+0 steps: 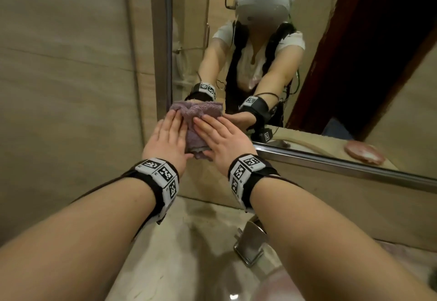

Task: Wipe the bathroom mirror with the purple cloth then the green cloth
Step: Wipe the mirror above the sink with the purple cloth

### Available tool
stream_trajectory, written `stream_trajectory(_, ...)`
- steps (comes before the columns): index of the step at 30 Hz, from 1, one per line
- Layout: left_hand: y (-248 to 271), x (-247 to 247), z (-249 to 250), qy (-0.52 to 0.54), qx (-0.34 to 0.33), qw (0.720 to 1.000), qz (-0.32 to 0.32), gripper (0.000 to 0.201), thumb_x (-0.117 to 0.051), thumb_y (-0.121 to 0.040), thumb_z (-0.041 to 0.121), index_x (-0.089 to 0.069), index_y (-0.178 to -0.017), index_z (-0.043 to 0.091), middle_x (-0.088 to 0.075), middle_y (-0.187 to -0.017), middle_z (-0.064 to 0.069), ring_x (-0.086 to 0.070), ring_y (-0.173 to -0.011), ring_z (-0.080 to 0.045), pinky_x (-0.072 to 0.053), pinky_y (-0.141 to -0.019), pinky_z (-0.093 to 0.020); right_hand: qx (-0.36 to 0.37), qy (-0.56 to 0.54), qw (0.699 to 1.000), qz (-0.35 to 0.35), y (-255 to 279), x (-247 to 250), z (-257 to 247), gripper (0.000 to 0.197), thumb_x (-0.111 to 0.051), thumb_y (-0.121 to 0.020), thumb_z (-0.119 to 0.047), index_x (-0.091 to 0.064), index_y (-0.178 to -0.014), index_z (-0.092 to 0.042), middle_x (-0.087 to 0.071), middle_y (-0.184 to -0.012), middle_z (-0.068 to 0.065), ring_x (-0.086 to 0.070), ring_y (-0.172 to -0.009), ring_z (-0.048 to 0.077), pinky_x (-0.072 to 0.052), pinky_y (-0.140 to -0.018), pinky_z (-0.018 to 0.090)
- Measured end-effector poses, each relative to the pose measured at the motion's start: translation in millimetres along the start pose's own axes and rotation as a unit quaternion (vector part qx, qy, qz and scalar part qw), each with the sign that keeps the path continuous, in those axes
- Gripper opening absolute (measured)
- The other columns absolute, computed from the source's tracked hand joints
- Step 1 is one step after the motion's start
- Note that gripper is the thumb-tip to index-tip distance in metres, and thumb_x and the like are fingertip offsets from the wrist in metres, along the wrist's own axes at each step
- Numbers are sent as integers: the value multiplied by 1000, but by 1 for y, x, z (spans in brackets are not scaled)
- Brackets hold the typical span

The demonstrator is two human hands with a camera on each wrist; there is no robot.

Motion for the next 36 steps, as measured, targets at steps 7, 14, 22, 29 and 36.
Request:
stream_trajectory(7, 1, 17, 21, -32, -19, 999, 19, 83, -20, -96, 57, 16, -147, 3, 25, -151, -20, 25, -139, -33, 10, -114, -41, 6, 38, 999, 24, 16, -7, 23, 61, -17, -101, -42, 11, -148, -13, 15, -156, 0, 14, -143, 19, 16, -112, 33)
stream_trajectory(14, 8, 53, 66, -82, -106, 989, 67, 78, -24, -97, 53, 12, -149, 7, 23, -152, -19, 24, -140, -32, 11, -114, -41, -26, 15, 999, 18, 57, -21, 68, 59, -27, -82, -42, -56, -129, -20, -52, -136, -4, -50, -126, 15, -20, -108, 30)
stream_trajectory(22, 17, 103, 151, -142, -201, 964, 103, 68, -18, -100, 48, 11, -149, 12, 25, -151, -17, 25, -139, -33, 14, -113, -41, -67, 15, 996, -51, 135, -55, 135, 61, -28, -80, -38, -56, -129, -15, -53, -136, 1, -51, -124, 22, -24, -106, 34)
stream_trajectory(29, 27, 153, 244, -167, -253, 945, 123, 63, -17, -101, 47, 8, -150, 17, 23, -152, -15, 24, -140, -30, 13, -113, -41, -117, 69, 990, -40, 213, -72, 200, 64, -71, -70, -41, -58, -127, -15, -54, -134, 2, -53, -123, 23, -17, -109, 34)
stream_trajectory(36, 35, 197, 319, -183, -262, 936, 146, 64, -18, -100, 48, 6, -151, 18, 23, -152, -17, 25, -139, -31, 11, -113, -41, -174, 114, 974, -92, 279, -85, 257, 62, -21, -100, -42, 17, -146, -24, 20, -155, -4, 18, -143, 20, 36, -95, 39)
Point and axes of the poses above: each hand's wrist, its own y-axis away from the middle knuckle, its own x-axis out of the back of the hand, z = x × y, the point moved 9 cm from there along -y, towards the middle knuckle
